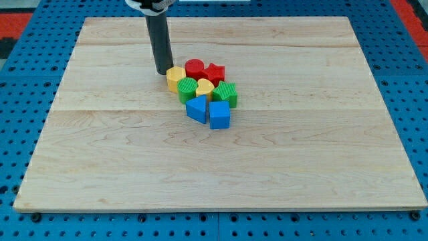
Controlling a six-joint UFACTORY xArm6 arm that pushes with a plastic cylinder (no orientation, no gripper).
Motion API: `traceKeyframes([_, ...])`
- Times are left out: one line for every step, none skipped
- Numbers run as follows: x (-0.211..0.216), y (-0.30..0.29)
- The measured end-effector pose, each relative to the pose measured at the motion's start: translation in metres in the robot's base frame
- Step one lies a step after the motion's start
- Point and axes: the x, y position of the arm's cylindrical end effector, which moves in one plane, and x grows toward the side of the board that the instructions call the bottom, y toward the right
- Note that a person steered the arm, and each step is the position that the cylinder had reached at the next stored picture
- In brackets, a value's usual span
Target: Move your arm towards the green star
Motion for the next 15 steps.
traceKeyframes([-0.008,0.0])
traceKeyframes([-0.007,0.001])
traceKeyframes([-0.004,0.005])
traceKeyframes([-0.004,0.005])
traceKeyframes([-0.005,0.005])
traceKeyframes([-0.005,0.005])
traceKeyframes([-0.004,0.005])
traceKeyframes([-0.004,0.005])
traceKeyframes([-0.004,0.005])
traceKeyframes([-0.014,0.005])
traceKeyframes([-0.025,0.024])
traceKeyframes([-0.039,0.032])
traceKeyframes([-0.048,0.059])
traceKeyframes([-0.045,0.118])
traceKeyframes([-0.033,0.18])
